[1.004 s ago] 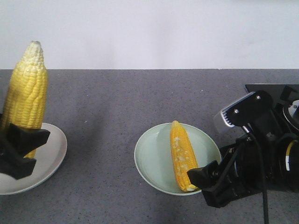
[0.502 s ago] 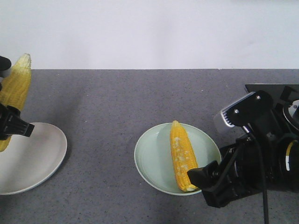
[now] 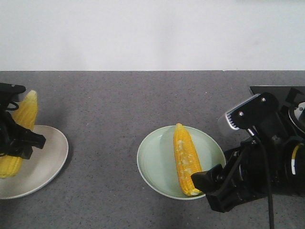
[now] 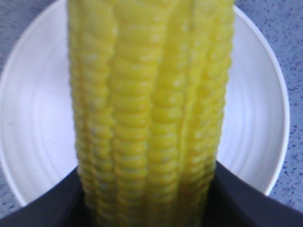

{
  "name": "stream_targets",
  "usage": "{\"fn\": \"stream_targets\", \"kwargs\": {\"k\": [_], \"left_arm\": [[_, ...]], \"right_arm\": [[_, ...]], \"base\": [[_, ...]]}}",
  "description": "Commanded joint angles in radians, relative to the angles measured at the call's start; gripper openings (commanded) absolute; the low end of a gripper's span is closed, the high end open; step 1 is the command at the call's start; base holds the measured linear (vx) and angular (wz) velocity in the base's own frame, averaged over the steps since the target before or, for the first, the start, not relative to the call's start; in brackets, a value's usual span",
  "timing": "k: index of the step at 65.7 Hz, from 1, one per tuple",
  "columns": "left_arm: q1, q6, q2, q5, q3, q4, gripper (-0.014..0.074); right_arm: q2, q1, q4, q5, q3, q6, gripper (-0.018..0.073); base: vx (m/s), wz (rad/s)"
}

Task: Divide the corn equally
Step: 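Tilt the left gripper's cob down and lower it onto the off-white plate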

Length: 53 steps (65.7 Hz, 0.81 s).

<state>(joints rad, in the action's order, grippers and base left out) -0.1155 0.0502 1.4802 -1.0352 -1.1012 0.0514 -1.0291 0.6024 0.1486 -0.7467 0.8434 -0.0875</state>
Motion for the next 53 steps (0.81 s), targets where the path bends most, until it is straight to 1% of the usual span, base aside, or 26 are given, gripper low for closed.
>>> {"fn": "stream_targets", "kwargs": {"k": [1,20,33,53], "left_arm": [[0.004,-0.002,0.003,0.031,-0.032,-0.013,0.0286],[0.004,-0.002,0.076,0.036,-0.032,-0.013,0.0286],[0.004,0.0,0.105,0.051,-0.032,-0.013,0.0305],[0.004,0.001,0.126,0.025,-0.032,-0.013,0.0442]], "right_arm": [[0.018,0.003,-0.003,0.045,0.026,-0.01,0.0569],[0.018,0.003,-0.003,0.045,0.026,-0.01,0.0569],[0.018,0.003,-0.003,0.045,0.026,-0.01,0.0569],[0.018,0.003,-0.003,0.045,0.026,-0.01,0.0569]], "base": [[0.0,0.0],[0.0,0.0],[0.0,0.0],[0.0,0.0]]}}
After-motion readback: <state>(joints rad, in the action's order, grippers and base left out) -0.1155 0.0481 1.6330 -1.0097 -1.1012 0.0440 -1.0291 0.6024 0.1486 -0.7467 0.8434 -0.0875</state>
